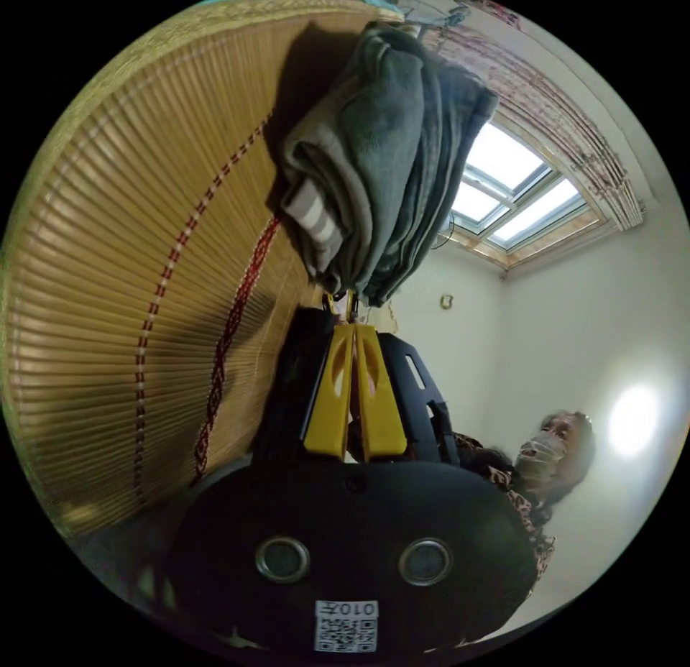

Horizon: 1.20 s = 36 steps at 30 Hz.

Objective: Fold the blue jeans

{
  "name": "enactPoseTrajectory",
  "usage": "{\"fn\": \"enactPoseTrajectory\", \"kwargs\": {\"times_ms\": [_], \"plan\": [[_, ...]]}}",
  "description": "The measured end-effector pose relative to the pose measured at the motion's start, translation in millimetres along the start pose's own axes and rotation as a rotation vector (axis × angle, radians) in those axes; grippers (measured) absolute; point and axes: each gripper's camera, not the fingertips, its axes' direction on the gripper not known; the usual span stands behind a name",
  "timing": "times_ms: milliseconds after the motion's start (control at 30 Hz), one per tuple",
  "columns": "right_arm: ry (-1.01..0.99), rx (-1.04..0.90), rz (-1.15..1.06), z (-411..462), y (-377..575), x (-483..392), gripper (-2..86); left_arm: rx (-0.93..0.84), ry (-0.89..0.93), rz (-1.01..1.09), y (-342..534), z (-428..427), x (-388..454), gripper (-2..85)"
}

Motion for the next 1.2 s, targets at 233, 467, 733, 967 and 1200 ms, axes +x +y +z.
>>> {"fn": "enactPoseTrajectory", "kwargs": {"times_ms": [233,467,733,967,1200], "plan": [[0.016,-0.004,-0.065,14.5,3.9,-4.4,4.8,-0.025,0.018,-0.012,-12.3,-4.0,-10.0,-0.1],[0.019,-0.112,-0.045,51.0,20.5,9.3,4.5,-0.006,0.049,-0.016,-13.6,-14.6,-16.2,-0.2],[0.166,-0.336,-0.149,77.0,40.8,7.3,4.5,0.003,0.072,-0.012,-11.9,-21.1,-19.8,-0.1],[0.526,-0.496,-0.331,49.7,34.8,-17.6,4.5,-0.011,0.052,-0.004,-8.9,-18.8,-18.6,-0.2],[0.18,-0.554,-0.282,20.3,37.4,6.4,9.0,-0.053,-0.024,-0.013,-10.6,0.1,-16.3,-0.2]]}}
